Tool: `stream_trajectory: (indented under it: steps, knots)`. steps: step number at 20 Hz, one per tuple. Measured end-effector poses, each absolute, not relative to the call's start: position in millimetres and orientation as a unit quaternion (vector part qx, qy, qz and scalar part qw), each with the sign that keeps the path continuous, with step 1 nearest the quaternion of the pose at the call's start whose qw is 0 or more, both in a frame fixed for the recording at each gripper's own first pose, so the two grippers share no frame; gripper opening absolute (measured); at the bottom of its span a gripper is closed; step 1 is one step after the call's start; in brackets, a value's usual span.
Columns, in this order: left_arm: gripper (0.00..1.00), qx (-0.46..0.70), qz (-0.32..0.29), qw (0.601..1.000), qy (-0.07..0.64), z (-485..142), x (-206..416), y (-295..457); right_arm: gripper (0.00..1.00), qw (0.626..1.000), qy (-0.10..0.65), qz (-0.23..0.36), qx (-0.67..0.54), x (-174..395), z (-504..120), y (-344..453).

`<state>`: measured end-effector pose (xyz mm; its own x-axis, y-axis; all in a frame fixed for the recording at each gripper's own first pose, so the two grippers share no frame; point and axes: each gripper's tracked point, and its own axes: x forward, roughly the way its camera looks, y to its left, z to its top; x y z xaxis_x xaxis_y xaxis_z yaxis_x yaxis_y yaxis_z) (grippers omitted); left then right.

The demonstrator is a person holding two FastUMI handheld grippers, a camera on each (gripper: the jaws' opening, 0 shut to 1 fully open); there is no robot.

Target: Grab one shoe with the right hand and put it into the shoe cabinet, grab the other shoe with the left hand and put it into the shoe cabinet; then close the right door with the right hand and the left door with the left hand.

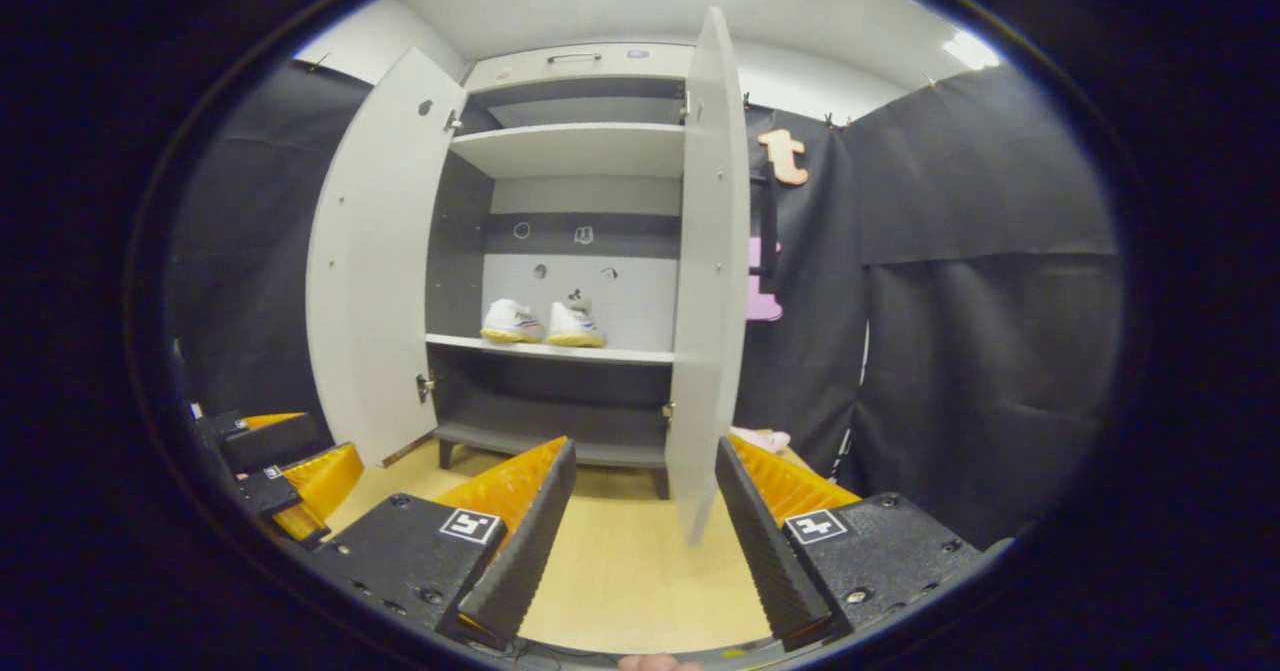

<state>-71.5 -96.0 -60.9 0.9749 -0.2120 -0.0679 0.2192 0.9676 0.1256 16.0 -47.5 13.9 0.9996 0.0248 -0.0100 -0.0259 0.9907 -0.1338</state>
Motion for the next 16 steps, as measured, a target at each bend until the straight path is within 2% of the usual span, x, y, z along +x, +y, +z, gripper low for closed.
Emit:
stream_trajectory:
  steps: [5,12,16]
  knots:
    - [0.89,0.059,-0.115,0.991,0.044,-69.0,-69.3,-98.3,0.93,0.995,-0.027,-0.054,-0.082,37.4,72.0,-105.1]
    - [0.89,0.062,-0.106,0.991,0.043,-67.4,-65.9,-91.9,0.94,0.987,-0.081,-0.105,-0.091,88.8,168.0,-164.5]
    - [0.89,0.068,-0.101,0.991,0.048,-69.9,-63.8,-88.1,0.95,0.993,-0.067,-0.089,-0.048,127.0,187.3,-173.3]
